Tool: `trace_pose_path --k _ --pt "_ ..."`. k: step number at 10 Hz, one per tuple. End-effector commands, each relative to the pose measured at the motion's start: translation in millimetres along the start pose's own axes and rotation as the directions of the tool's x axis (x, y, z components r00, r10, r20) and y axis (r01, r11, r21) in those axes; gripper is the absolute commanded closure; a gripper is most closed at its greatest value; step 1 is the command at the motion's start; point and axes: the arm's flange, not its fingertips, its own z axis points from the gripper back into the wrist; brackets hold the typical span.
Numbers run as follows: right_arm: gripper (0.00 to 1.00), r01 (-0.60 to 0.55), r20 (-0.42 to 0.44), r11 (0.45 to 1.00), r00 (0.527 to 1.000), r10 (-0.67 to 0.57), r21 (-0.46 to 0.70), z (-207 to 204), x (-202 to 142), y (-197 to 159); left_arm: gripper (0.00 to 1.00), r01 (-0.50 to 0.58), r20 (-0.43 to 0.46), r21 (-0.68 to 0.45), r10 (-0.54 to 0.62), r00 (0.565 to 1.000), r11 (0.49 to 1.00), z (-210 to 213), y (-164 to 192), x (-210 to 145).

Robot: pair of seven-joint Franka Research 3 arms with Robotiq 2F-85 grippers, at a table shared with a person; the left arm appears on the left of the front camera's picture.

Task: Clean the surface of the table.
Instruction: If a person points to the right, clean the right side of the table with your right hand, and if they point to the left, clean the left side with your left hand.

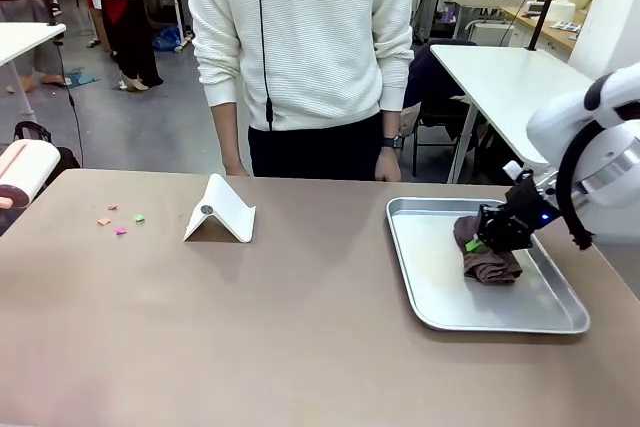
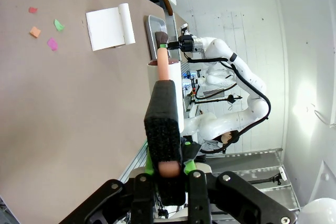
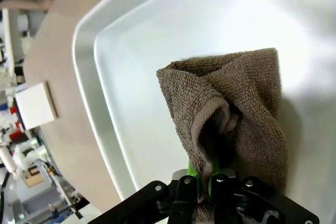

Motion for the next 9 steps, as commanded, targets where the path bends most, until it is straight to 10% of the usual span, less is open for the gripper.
trace_pose_path --k 1,5,9 --pt "0.93 0.086 0.049 0.996 0.995 -0.084 -0.038 4 -8 -27 0.78 0.015 -0.002 -0.002 -0.015 1.0 1.0 0 -4 0" --pt "0.93 0.077 0.059 0.995 0.995 -0.081 0.064 14 -14 -32 0.78 0.015 -0.002 -0.002 -0.015 1.0 1.0 0 -4 0" --pt "0.93 -0.019 -0.013 0.885 1.0 0.028 0.465 34 -31 6 0.78 0.015 -0.002 -0.002 -0.015 1.0 1.0 0 -4 0"
